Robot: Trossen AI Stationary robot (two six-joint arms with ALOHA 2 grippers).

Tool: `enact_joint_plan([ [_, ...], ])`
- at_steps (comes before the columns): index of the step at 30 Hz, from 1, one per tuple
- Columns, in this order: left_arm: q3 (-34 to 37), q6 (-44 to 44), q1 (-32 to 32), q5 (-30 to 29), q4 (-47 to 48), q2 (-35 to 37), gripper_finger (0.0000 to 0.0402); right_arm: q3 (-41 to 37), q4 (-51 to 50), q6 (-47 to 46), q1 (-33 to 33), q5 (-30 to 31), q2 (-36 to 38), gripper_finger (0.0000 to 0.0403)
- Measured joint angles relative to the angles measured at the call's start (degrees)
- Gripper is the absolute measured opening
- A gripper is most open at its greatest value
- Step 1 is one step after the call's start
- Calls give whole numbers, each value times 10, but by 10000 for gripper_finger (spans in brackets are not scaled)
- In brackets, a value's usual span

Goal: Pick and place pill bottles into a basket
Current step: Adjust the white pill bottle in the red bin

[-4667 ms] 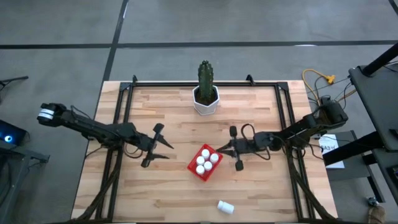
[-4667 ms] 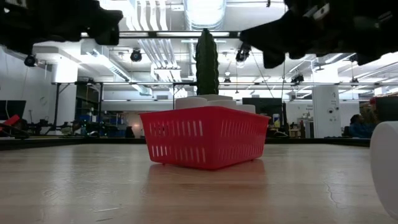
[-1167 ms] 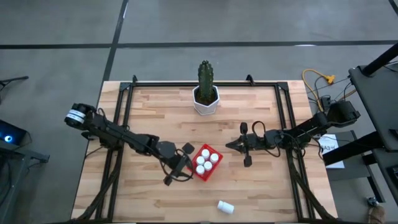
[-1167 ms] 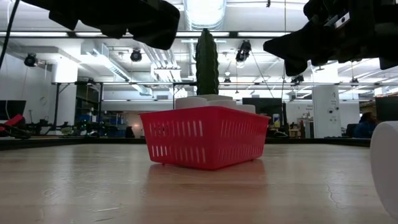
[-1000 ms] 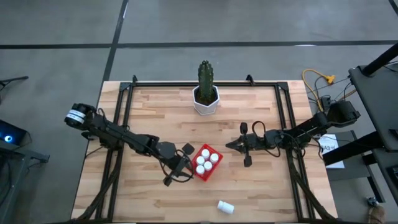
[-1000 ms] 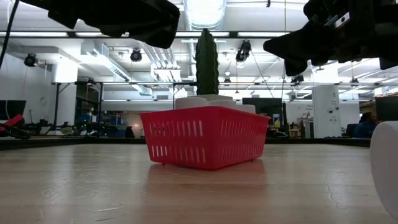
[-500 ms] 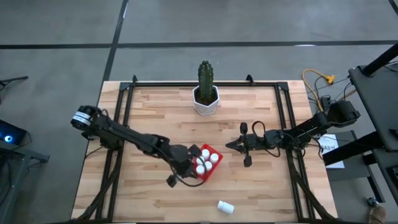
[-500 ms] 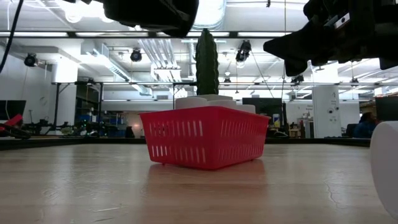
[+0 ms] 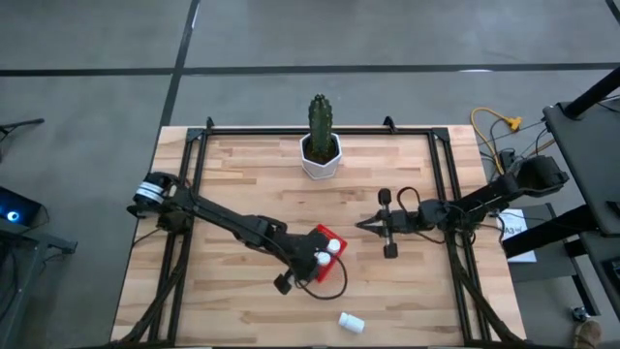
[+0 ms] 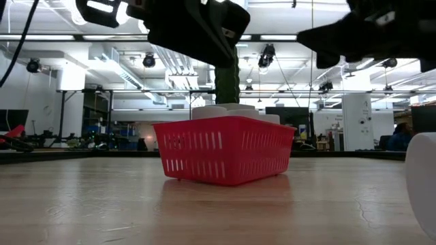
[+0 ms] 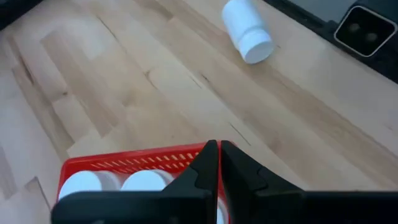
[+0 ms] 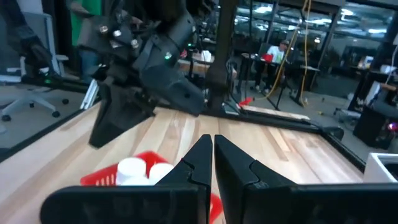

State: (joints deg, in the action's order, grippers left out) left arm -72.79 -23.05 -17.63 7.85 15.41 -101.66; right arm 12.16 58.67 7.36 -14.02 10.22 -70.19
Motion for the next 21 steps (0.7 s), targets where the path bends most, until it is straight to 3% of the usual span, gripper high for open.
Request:
enact_joint_plan([
  [13,-2,0,7,-25,10,-8,0,-97,2,-57,-1,0,129,8],
  [21,-15,1,13,-27,23,-11,0,-100,1,-59,-1,0,135,8],
])
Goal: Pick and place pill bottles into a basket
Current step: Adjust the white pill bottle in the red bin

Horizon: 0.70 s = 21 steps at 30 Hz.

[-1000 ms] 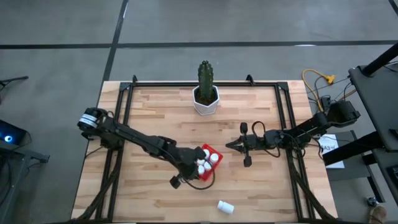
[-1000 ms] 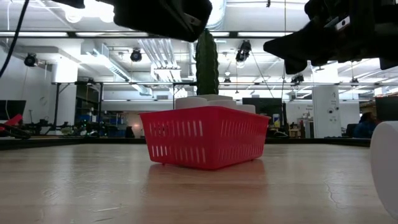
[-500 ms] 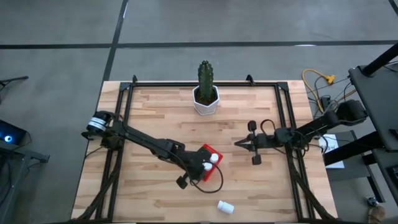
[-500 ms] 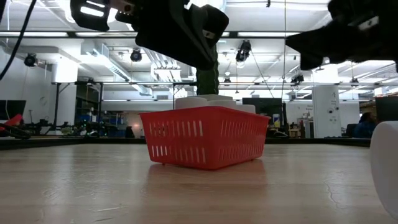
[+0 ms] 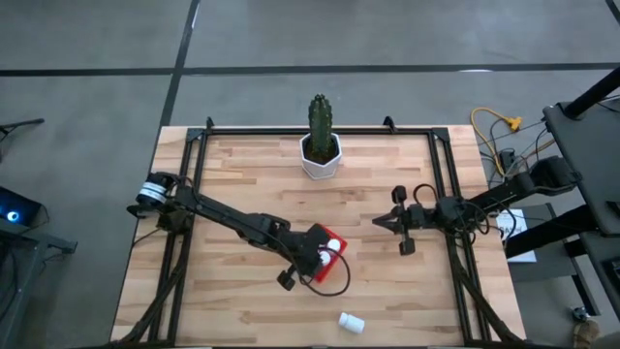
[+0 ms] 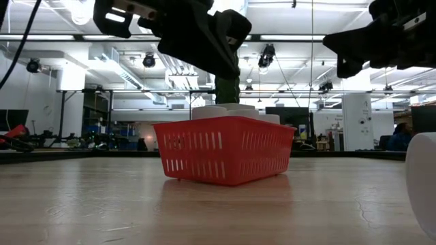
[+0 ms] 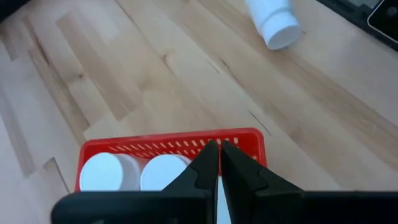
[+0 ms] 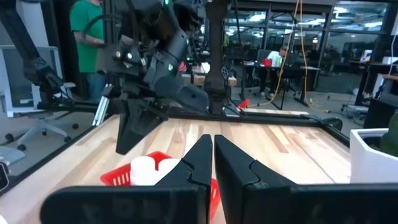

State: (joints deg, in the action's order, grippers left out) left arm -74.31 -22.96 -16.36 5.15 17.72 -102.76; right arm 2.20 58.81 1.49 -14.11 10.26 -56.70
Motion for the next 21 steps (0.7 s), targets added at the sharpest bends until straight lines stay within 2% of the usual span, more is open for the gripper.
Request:
enact_joint_plan([
  [4,-5,0,0,0,-1,0,0,0,-1,0,0,0,-1,8],
  [13,-28,1,-5,2,19,-49,0,0,-13,-14,0,2,-1,8],
  [21,-37,0,-6,-1,40,-49,0,-1,-27,-18,0,2,-5,8],
])
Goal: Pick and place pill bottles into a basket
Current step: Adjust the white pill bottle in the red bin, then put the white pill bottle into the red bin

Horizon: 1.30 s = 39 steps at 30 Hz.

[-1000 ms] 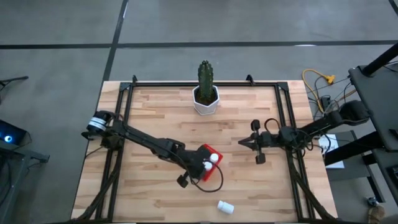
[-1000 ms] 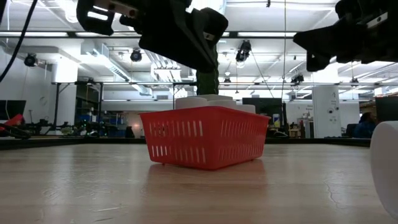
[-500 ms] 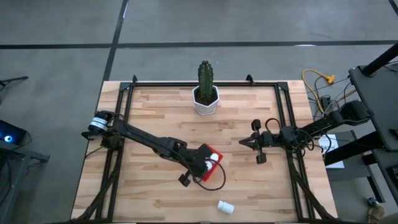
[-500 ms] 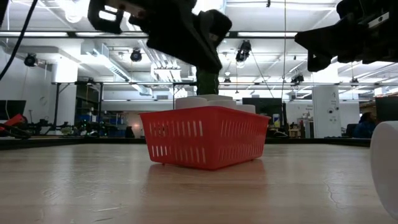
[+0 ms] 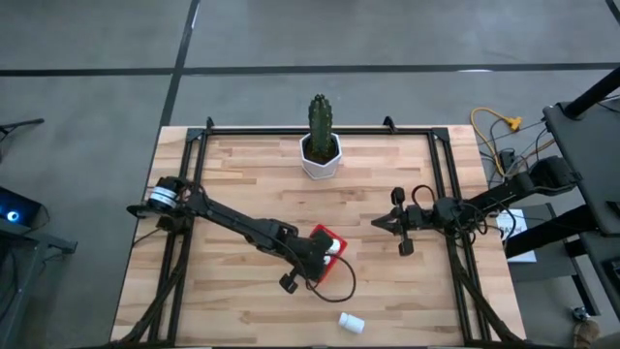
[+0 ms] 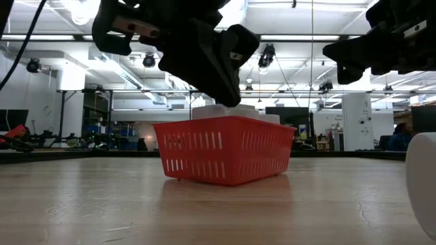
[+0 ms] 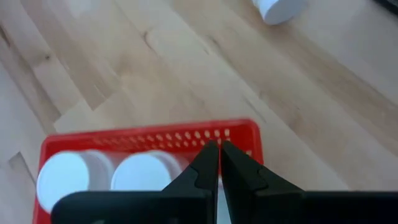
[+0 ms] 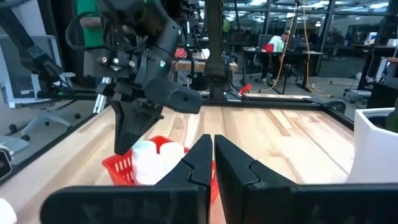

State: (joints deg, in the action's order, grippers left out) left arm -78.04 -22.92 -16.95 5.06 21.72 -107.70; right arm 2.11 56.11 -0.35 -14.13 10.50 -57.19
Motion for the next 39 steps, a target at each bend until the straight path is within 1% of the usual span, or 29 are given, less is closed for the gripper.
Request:
enact_joint_plan([
  [5,0,1,0,-21,17,0,0,0,0,3,0,0,0,8],
  [11,0,1,0,-22,19,0,0,0,0,3,0,0,0,8],
  [19,1,14,0,-23,48,0,0,0,-2,3,0,0,0,8],
  [30,1,15,0,-24,49,0,0,0,-2,3,0,0,0,8],
  [35,-9,16,-3,-22,47,2,0,0,-2,3,0,0,0,8],
  [39,-23,21,-7,3,42,24,0,0,-4,3,0,0,0,8],
])
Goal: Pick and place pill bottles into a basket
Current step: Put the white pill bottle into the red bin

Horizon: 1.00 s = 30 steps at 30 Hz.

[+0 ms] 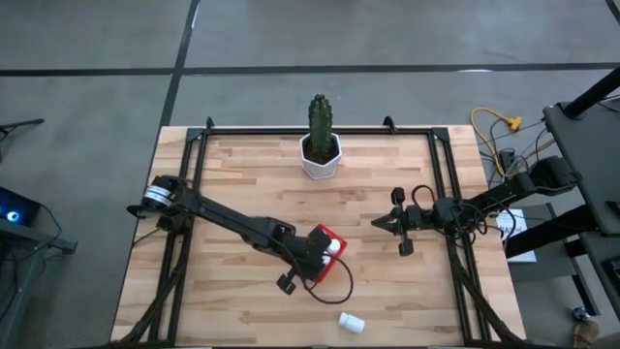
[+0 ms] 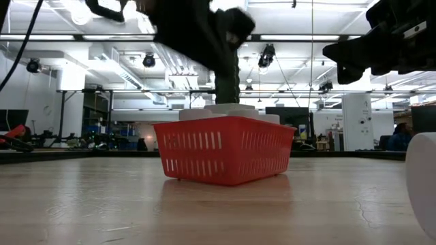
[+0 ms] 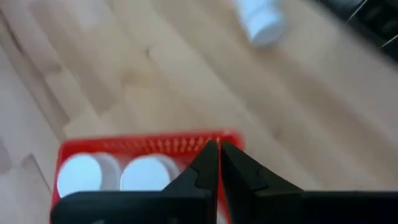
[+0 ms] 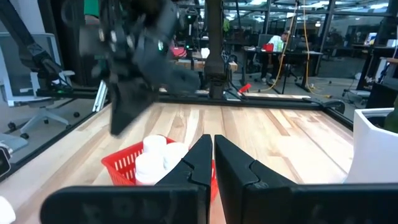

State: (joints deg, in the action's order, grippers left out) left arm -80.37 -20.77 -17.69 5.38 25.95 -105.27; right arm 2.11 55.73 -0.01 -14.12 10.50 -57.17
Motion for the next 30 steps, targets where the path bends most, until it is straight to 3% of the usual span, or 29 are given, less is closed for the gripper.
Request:
enact_joint_plan([
  [7,45,9,-1,50,-53,95,0,0,-12,1,0,0,0,8],
  [13,216,39,3,40,-235,244,0,0,-16,18,0,-3,-1,8],
  [17,375,82,5,-28,-367,360,0,0,-12,28,-2,-3,0,8],
  [21,488,112,5,-114,-382,481,0,0,-11,21,-2,-3,0,8],
  [30,631,115,5,-119,-393,682,0,22,-11,-44,-2,-6,0,8],
])
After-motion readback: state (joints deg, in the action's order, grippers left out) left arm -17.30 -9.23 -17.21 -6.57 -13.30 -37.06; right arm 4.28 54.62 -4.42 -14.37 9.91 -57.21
